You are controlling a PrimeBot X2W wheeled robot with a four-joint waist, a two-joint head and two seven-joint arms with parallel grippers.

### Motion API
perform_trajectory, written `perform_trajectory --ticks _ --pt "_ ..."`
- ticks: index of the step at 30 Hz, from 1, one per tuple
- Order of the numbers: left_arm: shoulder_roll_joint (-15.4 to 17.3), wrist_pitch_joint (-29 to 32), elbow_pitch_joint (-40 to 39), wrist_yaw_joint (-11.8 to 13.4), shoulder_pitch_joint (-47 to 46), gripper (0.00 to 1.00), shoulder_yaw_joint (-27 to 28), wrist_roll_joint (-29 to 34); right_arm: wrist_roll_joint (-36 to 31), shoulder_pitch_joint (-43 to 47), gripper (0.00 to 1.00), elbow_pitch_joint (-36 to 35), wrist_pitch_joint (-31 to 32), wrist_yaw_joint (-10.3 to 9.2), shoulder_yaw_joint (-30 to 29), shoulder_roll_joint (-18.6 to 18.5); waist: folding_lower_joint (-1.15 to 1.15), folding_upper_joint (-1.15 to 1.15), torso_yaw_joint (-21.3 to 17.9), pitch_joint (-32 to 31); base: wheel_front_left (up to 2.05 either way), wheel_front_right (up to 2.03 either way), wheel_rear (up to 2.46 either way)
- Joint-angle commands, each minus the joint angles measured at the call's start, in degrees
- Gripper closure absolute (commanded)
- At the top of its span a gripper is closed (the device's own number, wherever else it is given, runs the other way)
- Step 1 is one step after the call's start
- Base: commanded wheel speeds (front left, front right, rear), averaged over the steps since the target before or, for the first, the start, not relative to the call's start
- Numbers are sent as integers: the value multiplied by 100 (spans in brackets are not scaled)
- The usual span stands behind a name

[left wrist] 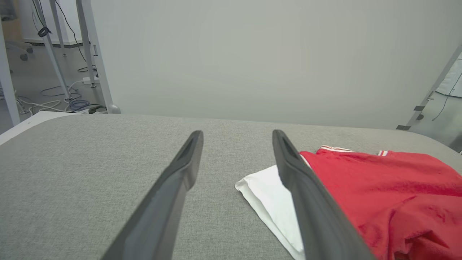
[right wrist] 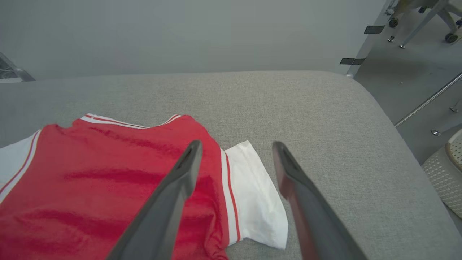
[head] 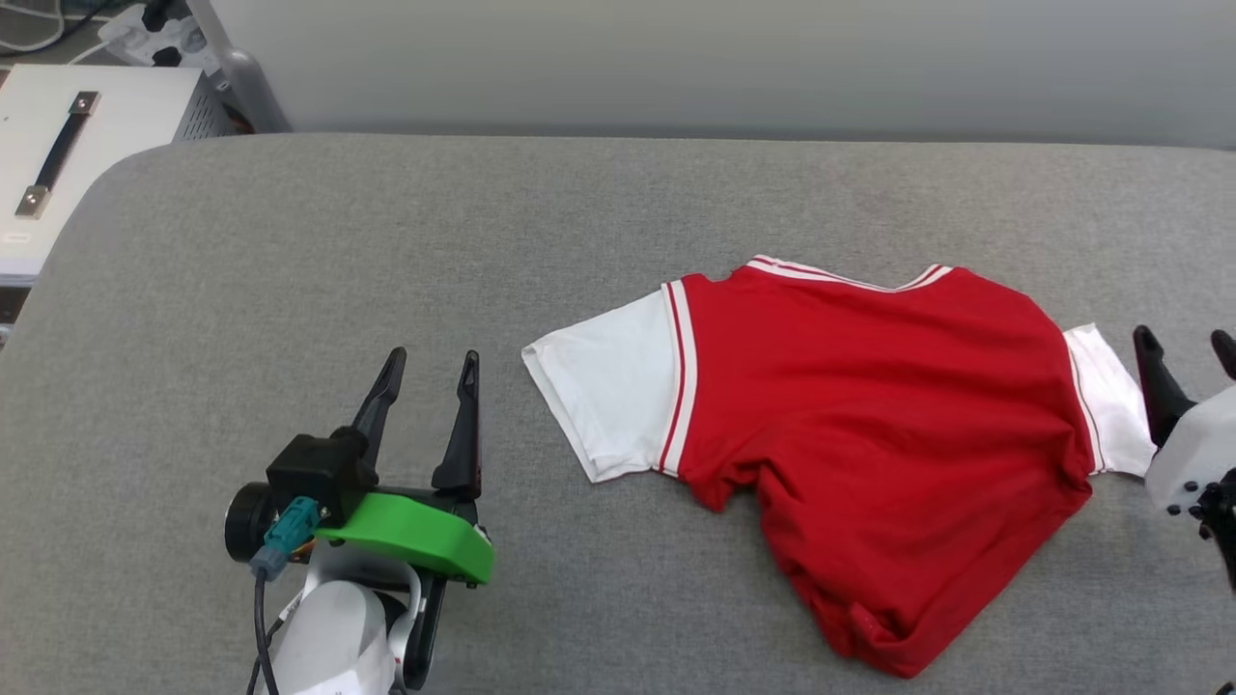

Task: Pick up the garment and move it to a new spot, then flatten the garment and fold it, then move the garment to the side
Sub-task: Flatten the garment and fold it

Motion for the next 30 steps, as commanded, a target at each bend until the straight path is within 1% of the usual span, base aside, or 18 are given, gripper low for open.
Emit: perform_trajectory --ticks 1,5,8,9,11,13,17,22,24,27,30 --pt "-22 -34 -33 -28 82 0 12 -46 83 220 0 -218 -305 -5 98 89 0 0 -153 -147 0 0 0" --pt "-24 -34 -87 -32 171 0 -1 -163 155 682 0 -679 -1127 -5 253 278 0 0 -226 -200 0 0 0" --pt "-24 -34 -139 -34 254 0 -23 -200 9 1069 0 -939 -1821 -5 186 561 0 0 -267 -213 0 0 0" --pt "-24 -34 -176 -35 284 0 -41 -200 -14 1192 0 -992 -2049 -5 127 708 0 0 -276 -221 0 0 0" --pt "-25 -34 -190 -36 355 0 -91 -210 -78 1394 0 -1064 -2379 -5 36 938 0 0 -285 -234 0 0 0" --pt "-25 -34 -171 -36 412 0 -125 -209 -120 1558 0 -1066 -2632 -5 3 1061 0 0 -296 -244 0 0 0" --pt "-24 -34 -93 -37 476 0 -162 -225 -155 1710 0 -1011 -2850 -5 74 1184 0 0 -371 -255 0 0 0" --pt "76 -34 -33 -37 393 0 -185 -250 -184 1667 0 -1035 -2874 -5 176 1212 0 0 -536 -192 0 0 0" --pt "196 -34 -39 -38 249 0 -238 -235 -193 1632 0 -1083 -2847 -5 193 1218 0 0 -611 -136 0 0 0" --pt "470 2 16 -38 -114 0 -521 -177 -170 1602 0 -1200 -2809 -5 235 1229 0 0 -715 -17 0 0 0" --pt "730 323 69 -38 -605 0 -745 -294 -153 1588 0 -1258 -2785 -5 200 1241 0 0 -807 105 0 0 0"
